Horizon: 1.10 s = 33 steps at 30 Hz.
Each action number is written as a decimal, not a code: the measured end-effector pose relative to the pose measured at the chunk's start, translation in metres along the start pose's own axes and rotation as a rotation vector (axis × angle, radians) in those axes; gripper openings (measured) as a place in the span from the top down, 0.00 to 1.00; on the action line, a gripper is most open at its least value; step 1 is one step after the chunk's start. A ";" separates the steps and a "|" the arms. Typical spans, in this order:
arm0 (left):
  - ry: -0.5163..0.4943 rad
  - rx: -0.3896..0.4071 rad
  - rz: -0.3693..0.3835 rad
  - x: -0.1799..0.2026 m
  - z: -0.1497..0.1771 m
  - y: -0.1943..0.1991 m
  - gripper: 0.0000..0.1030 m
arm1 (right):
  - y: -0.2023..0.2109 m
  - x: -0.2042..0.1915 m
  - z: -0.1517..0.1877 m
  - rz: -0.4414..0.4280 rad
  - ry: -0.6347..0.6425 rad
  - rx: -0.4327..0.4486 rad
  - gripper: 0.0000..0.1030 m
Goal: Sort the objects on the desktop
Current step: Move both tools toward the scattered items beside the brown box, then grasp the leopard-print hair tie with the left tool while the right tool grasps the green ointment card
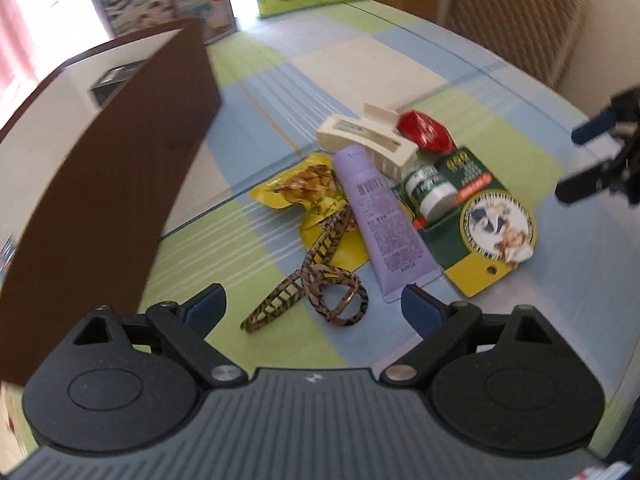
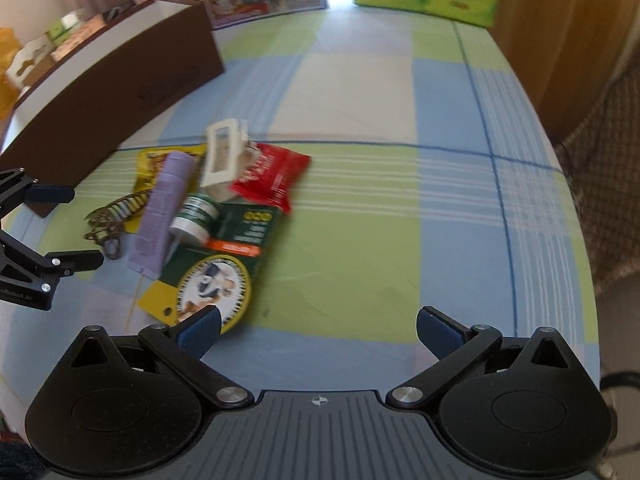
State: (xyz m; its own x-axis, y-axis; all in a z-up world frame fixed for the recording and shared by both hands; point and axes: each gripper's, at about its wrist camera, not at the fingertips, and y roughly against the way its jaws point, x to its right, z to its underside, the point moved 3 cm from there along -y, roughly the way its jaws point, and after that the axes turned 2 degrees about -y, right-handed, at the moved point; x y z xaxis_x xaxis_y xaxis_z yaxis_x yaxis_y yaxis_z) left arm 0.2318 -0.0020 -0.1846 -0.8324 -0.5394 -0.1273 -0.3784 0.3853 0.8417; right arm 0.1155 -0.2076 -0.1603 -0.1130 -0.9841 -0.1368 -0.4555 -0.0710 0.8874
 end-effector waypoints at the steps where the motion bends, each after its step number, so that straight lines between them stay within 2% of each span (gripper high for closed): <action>1: -0.022 -0.005 0.009 0.000 -0.001 -0.005 0.11 | -0.001 0.002 0.001 0.007 -0.014 -0.003 0.02; 3: -0.059 -0.010 0.033 0.000 -0.001 -0.014 0.15 | -0.001 0.005 0.003 0.019 -0.039 -0.008 0.02; 5: -0.083 -0.020 0.054 0.002 -0.002 -0.022 0.23 | -0.001 0.006 0.004 0.025 -0.054 -0.006 0.02; 9: -0.090 -0.020 0.099 0.004 -0.001 -0.028 0.33 | 0.002 0.004 0.003 0.024 -0.061 0.013 0.02; 11: -0.088 -0.012 0.111 0.006 0.002 -0.025 0.47 | 0.002 0.000 0.001 0.015 -0.060 0.029 0.02; 15: -0.040 -0.006 0.100 0.007 0.010 -0.019 0.51 | 0.000 -0.014 -0.006 -0.008 -0.029 0.054 0.02; 19: 0.067 -0.006 0.099 0.001 0.024 -0.006 0.68 | -0.005 -0.035 -0.014 -0.026 0.039 0.083 0.02; 21: 0.118 -0.013 0.087 -0.003 0.033 0.000 0.70 | -0.007 -0.047 -0.018 -0.036 0.075 0.106 0.02; 22: 0.135 -0.022 0.070 -0.004 0.037 0.002 0.81 | -0.009 -0.052 -0.020 -0.044 0.094 0.115 0.04; 23: 0.153 -0.026 0.052 -0.006 0.042 0.004 0.88 | -0.011 -0.059 -0.022 -0.053 0.113 0.123 0.14; 25: 0.218 -0.035 0.041 -0.013 0.050 0.010 0.89 | -0.017 -0.071 -0.027 -0.066 0.146 0.129 0.25; 28: 0.314 -0.045 -0.005 -0.024 0.060 0.017 0.89 | -0.028 -0.085 -0.035 -0.084 0.159 0.127 0.35; 30: 0.369 -0.037 -0.006 -0.028 0.064 0.023 0.88 | -0.037 -0.092 -0.039 -0.086 0.159 0.125 0.42; 33: 0.384 -0.002 0.006 -0.026 0.066 0.032 0.82 | -0.049 -0.099 -0.042 -0.069 0.155 0.119 0.52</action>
State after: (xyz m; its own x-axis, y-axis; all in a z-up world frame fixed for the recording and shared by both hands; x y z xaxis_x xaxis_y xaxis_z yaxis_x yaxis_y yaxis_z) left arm 0.2147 0.0740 -0.1887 -0.6219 -0.7786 0.0833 -0.3731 0.3881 0.8427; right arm 0.1857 -0.1135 -0.1714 0.0547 -0.9915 -0.1180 -0.5600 -0.1283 0.8185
